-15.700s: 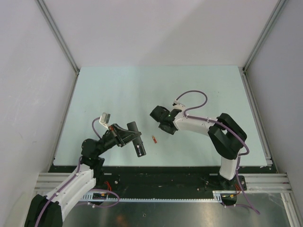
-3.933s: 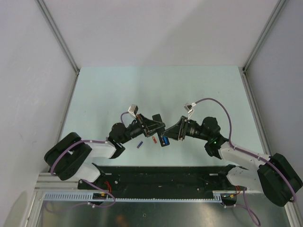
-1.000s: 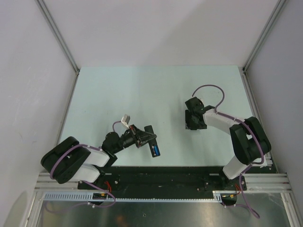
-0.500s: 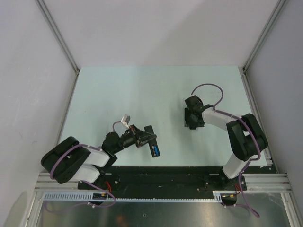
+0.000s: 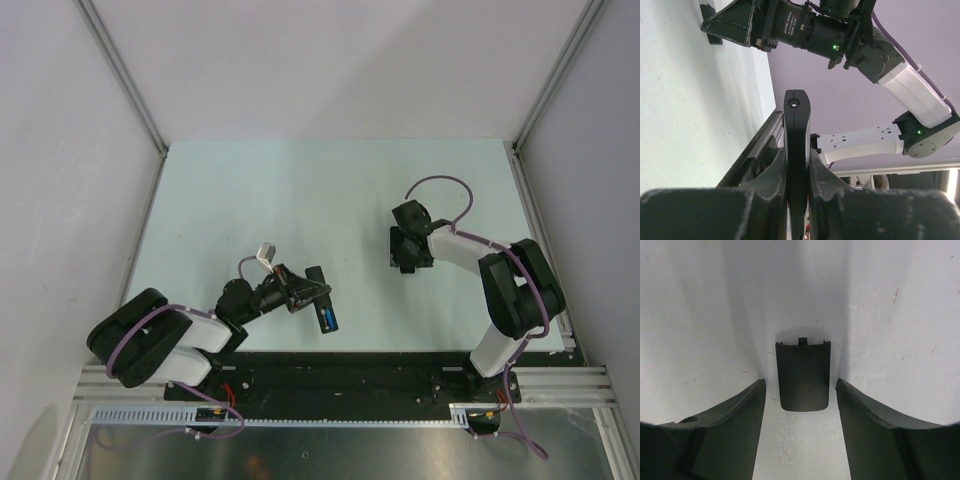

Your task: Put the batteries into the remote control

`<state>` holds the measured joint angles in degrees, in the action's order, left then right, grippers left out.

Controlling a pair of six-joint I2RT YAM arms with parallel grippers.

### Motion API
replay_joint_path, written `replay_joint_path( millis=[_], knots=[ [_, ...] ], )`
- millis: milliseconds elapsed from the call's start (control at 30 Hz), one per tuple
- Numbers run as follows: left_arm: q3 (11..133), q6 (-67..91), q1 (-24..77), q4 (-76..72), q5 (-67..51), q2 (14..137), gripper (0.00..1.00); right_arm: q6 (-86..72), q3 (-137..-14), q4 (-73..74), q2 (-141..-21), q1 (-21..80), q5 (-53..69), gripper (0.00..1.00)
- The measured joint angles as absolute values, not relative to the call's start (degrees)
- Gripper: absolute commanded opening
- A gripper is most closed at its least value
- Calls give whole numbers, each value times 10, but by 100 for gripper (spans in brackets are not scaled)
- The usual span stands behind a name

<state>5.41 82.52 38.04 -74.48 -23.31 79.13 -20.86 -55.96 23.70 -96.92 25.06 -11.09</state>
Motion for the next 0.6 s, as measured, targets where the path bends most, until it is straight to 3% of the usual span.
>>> replay_joint_path(
  millis=[367,600],
  knots=[
    [54,825,380,-745,-243,792,0,-194,-561,240,-969,255,-106,52],
    [54,825,380,-745,-243,792,0,-194,-562,246,-970,254,-98,59]
  ],
)
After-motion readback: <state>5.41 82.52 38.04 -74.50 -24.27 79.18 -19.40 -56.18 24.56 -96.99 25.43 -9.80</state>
